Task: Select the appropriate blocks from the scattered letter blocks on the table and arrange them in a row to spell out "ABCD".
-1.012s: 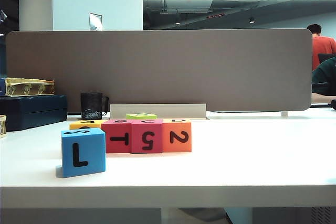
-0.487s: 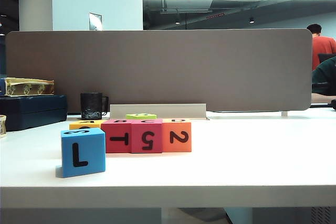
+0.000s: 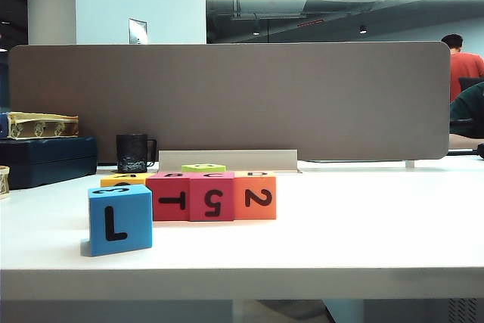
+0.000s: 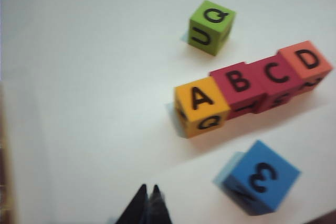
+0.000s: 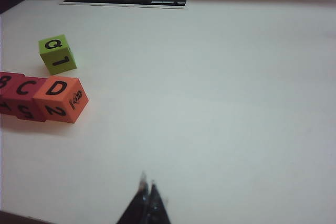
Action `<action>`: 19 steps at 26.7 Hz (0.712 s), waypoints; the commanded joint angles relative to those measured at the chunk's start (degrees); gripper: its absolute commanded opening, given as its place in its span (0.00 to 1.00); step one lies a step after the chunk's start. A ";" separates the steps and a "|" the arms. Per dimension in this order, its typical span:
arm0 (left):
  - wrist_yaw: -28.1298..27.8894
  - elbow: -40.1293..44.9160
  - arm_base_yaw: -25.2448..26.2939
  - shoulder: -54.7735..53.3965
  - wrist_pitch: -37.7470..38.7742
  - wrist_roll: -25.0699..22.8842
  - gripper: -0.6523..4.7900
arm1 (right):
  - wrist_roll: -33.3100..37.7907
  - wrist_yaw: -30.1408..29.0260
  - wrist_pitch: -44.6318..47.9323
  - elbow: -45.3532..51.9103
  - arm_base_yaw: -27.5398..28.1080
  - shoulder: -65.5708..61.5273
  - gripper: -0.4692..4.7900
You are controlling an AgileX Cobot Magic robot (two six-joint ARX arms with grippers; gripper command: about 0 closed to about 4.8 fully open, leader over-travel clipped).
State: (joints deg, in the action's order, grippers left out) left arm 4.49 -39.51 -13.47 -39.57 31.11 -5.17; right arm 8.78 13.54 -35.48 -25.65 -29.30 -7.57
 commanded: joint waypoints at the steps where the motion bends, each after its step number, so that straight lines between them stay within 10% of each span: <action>1: -2.82 1.75 0.85 2.91 -3.04 -3.02 0.11 | 0.24 0.31 0.61 -0.24 -0.04 0.83 0.09; 13: -3.19 16.39 1.49 14.86 -12.57 -11.37 0.11 | 0.24 0.31 0.61 -0.22 -0.04 1.03 0.09; 19: 0.92 27.41 9.33 25.66 -21.86 -3.48 0.11 | 0.24 0.31 0.61 -0.22 -0.04 1.03 0.09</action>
State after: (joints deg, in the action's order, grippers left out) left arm 4.97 -13.19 -5.32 -15.38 11.14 -11.20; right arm 8.78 13.72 -35.46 -25.65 -29.30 -6.50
